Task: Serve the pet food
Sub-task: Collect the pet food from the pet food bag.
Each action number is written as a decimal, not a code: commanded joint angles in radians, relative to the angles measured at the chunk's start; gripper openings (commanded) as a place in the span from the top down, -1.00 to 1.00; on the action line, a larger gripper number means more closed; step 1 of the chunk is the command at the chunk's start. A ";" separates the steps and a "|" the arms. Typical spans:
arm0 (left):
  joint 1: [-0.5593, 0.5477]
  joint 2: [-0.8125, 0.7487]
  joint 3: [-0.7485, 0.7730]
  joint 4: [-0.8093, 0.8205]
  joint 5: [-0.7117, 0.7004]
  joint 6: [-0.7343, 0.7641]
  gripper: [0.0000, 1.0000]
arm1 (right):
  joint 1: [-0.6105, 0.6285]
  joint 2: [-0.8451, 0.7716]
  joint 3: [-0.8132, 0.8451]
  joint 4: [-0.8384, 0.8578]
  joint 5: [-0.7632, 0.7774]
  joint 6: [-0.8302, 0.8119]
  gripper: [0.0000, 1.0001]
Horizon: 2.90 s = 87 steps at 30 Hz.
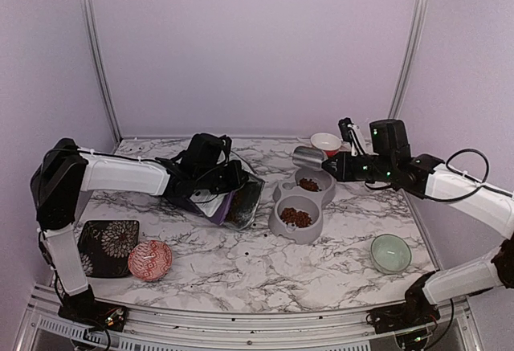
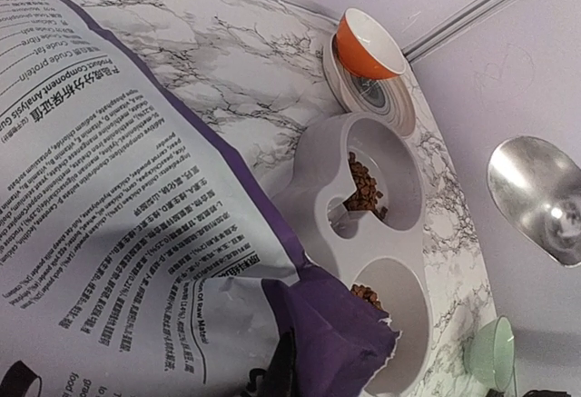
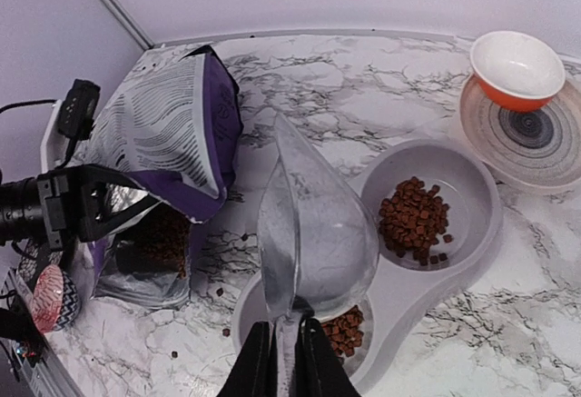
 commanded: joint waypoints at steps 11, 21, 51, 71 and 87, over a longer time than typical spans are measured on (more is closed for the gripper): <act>0.028 0.031 0.126 -0.009 0.040 0.044 1.00 | 0.226 0.018 -0.070 0.211 -0.082 -0.011 1.00; 0.029 0.038 0.149 -0.048 0.034 0.060 1.00 | 0.317 0.138 -0.069 0.273 -0.067 0.033 1.00; 0.029 0.031 0.139 -0.081 0.038 0.063 1.00 | 0.380 0.541 0.231 0.036 0.260 0.113 1.00; 0.029 0.037 0.136 -0.078 0.042 0.059 1.00 | 0.400 0.530 0.247 -0.047 0.361 0.163 1.00; 0.028 0.053 0.139 -0.068 0.063 0.045 1.00 | 0.410 0.638 0.299 -0.067 0.378 0.201 1.00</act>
